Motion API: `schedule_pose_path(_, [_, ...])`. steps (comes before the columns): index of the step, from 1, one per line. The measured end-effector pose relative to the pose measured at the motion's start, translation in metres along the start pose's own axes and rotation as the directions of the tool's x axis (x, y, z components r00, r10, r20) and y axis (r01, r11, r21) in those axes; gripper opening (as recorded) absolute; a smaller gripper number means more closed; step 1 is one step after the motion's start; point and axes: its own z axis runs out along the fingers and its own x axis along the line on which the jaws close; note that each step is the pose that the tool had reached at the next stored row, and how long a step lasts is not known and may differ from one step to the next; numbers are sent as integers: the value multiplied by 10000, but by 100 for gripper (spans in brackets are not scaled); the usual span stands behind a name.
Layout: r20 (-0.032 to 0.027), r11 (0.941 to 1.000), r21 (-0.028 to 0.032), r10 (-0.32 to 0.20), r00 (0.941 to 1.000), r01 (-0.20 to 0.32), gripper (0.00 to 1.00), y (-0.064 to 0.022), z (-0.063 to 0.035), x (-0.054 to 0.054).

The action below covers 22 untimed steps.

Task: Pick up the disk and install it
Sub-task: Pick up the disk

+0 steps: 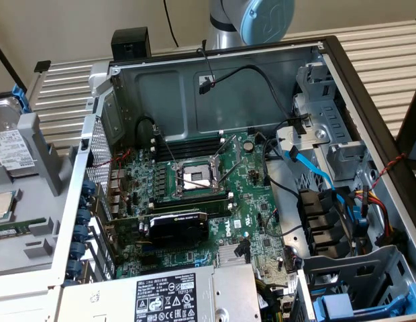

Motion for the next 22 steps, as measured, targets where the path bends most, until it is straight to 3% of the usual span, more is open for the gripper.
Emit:
schedule_pose_path(9, [66,10000,3,-2,10000,2,38,10,0,55])
schedule_pose_path(22, [67,10000,68,-3,10000,3,38,12,-33,62])
